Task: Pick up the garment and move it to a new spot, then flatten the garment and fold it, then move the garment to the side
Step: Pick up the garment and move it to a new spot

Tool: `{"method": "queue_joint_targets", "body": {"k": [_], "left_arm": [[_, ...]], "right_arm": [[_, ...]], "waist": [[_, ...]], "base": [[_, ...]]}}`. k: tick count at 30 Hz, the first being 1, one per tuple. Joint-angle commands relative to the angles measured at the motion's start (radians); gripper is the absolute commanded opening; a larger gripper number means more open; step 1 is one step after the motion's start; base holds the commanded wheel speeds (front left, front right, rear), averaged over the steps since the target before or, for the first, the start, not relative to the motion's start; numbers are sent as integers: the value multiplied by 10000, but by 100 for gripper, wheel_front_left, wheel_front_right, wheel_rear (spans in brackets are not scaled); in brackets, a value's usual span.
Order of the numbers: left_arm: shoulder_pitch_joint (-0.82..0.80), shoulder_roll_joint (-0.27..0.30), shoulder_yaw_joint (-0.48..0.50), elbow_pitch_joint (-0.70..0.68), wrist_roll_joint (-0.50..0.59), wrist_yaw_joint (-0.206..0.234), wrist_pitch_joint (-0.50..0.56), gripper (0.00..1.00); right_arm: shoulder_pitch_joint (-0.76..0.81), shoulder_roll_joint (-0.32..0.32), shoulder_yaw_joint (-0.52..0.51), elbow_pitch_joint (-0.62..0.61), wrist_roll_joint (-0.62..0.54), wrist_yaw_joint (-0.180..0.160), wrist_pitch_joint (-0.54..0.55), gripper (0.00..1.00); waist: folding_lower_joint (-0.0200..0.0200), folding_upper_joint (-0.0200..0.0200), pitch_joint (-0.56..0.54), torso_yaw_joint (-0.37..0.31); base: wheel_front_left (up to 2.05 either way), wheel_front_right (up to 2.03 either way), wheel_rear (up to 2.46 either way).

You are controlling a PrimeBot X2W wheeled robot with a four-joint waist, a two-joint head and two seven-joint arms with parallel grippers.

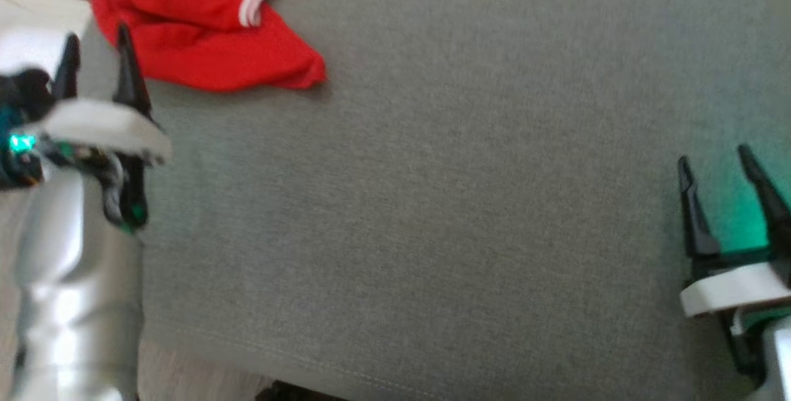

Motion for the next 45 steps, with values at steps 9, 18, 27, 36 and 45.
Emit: {"method": "queue_joint_targets", "body": {"k": [9, 18, 27, 36, 45], "left_arm": [[-2513, 1153, 763, 2950, -323, 731, 1068, 100], [-3351, 1432, 498, 5151, -365, 389, 1840, 100], [-3867, 1416, 142, 5604, -441, -300, 1287, 0], [-3887, 985, -1531, 2903, -889, -579, 59, 0], [-1726, 1484, -3368, -3454, -3010, -583, 2370, 0]], "right_arm": [[21, -570, 78, -2164, -41, 67, 761, 100], [26, -428, 195, -2482, 42, 67, 887, 100], [-31, -301, 159, -2281, 201, 67, 783, 100], [-87, 645, 722, -475, 459, 67, -216, 100], [-222, 1283, 951, 792, 696, 67, -896, 100]], "waist": [[-6, 0, 1995, -962], [-6, 0, 2220, -1309], [-6, 0, 1845, -1431], [-6, 0, -389, -1808], [-6, 0, -1647, -2758]], "base": [[0, 0, 0], [0, 0, 0], [0, 0, 0], [0, 0, 0], [0, 0, 0]]}}
